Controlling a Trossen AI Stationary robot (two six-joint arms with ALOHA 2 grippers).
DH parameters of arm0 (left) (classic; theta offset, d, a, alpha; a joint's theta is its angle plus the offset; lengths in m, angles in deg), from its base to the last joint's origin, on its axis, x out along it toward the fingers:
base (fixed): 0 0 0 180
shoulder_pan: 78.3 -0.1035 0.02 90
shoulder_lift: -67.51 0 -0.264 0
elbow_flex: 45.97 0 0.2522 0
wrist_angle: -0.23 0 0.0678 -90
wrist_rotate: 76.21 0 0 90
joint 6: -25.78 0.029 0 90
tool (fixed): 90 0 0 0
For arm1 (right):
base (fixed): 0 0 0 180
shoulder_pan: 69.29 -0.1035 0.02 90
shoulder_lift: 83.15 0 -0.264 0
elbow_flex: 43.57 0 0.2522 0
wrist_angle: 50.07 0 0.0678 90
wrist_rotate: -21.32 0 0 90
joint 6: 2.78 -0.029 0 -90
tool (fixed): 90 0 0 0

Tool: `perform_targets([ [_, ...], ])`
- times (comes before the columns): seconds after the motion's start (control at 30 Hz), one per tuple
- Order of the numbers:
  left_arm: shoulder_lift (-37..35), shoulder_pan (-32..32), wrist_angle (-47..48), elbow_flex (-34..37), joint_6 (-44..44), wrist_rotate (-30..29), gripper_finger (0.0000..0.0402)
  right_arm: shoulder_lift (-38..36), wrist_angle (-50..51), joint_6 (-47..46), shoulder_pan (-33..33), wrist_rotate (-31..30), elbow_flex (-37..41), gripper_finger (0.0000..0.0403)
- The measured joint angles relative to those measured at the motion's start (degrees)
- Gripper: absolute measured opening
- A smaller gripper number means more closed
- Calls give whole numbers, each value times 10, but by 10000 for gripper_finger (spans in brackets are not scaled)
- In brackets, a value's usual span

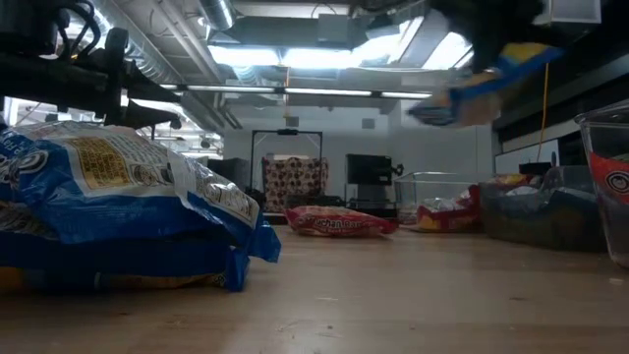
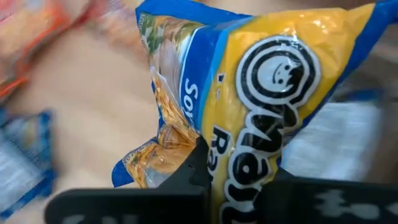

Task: Sort Maruchan noodles
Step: Put the blue noodle pack into the black bin

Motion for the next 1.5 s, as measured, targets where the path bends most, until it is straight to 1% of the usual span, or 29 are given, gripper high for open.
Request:
perform_targets([
  [0.13,0,0,2,0,0,-2,147,-61,91,-76,-8,-58,-1,21],
  [0.3,0,0,2,0,0,-10,147,-109,215,-157,-26,-71,0,4],
  [0.4,0,0,2,0,0,-15,147,-133,187,-155,-25,-75,26,4],
  [0.47,0,0,2,0,0,-16,147,-145,182,-155,-25,-68,52,6],
  [0.6,0,0,2,0,-3,-16,147,-154,159,-155,-25,-15,118,5],
  [0.73,0,0,0,0,-4,-18,147,-167,65,-135,-25,12,197,4],
  [0.87,0,0,0,0,-5,-28,147,-174,-23,-124,-25,15,265,9],
  [1.0,0,0,0,0,-5,-42,147,-177,-77,-122,-25,16,310,10],
  [1.1,0,0,0,0,-5,-44,147,-178,-107,-108,-25,33,327,14],
  [1.17,0,0,1,0,-5,-43,147,-178,-113,-104,-25,44,331,24],
  [1.23,0,0,1,0,-5,-44,147,-178,-112,-95,-25,48,331,44],
  [1.4,0,0,1,0,-5,-44,147,-186,-96,-93,-25,55,333,126],
  [1.5,0,0,1,0,-5,-44,147,-195,-87,-94,-25,59,331,165],
])
